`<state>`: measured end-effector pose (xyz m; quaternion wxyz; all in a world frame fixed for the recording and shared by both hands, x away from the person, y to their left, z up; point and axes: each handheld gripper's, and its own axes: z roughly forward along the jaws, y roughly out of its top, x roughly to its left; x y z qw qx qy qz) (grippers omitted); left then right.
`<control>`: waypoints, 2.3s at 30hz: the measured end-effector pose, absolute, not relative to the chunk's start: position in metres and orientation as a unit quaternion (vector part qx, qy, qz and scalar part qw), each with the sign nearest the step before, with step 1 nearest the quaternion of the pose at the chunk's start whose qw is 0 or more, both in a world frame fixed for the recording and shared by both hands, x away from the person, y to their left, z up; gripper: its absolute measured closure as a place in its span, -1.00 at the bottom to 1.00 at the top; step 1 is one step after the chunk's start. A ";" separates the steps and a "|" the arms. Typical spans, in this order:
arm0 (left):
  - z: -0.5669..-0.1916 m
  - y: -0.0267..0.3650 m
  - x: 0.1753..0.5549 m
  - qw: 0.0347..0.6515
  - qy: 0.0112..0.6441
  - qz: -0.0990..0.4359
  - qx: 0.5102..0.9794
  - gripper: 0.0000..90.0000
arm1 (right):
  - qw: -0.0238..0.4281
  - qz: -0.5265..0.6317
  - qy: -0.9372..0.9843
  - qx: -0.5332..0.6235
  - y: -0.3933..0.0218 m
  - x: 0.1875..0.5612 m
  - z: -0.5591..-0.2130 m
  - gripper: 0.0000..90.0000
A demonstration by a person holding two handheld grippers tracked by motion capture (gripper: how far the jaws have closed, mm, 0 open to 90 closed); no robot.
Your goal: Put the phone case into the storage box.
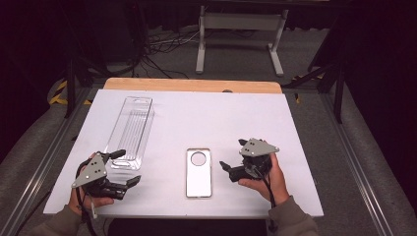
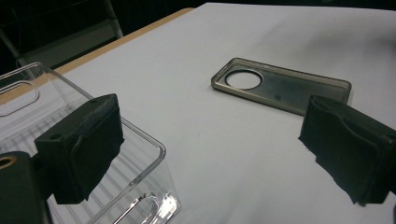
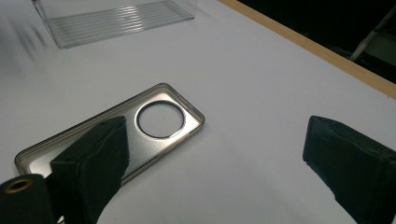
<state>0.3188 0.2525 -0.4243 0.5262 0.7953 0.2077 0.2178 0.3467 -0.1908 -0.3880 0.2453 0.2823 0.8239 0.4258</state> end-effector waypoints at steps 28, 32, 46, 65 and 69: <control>-0.428 0.241 0.317 0.516 0.196 0.208 0.808 -0.87 | 0.198 0.365 0.866 0.277 -0.181 0.343 -0.397 -0.65; -0.429 0.239 0.317 0.515 0.193 0.207 0.809 -0.87 | 0.177 0.352 0.873 0.289 -0.175 0.354 -0.396 -0.61; -0.431 0.238 0.317 0.509 0.190 0.199 0.816 -0.87 | 0.133 0.287 0.897 0.310 -0.133 0.402 -0.398 -0.33; -0.431 0.237 0.316 0.508 0.177 0.191 0.821 -0.88 | 0.079 0.150 0.948 0.270 -0.086 0.452 -0.403 0.33; -0.432 0.236 0.316 0.508 0.181 0.187 0.821 -0.88 | 0.078 0.134 0.951 0.267 -0.084 0.456 -0.406 0.42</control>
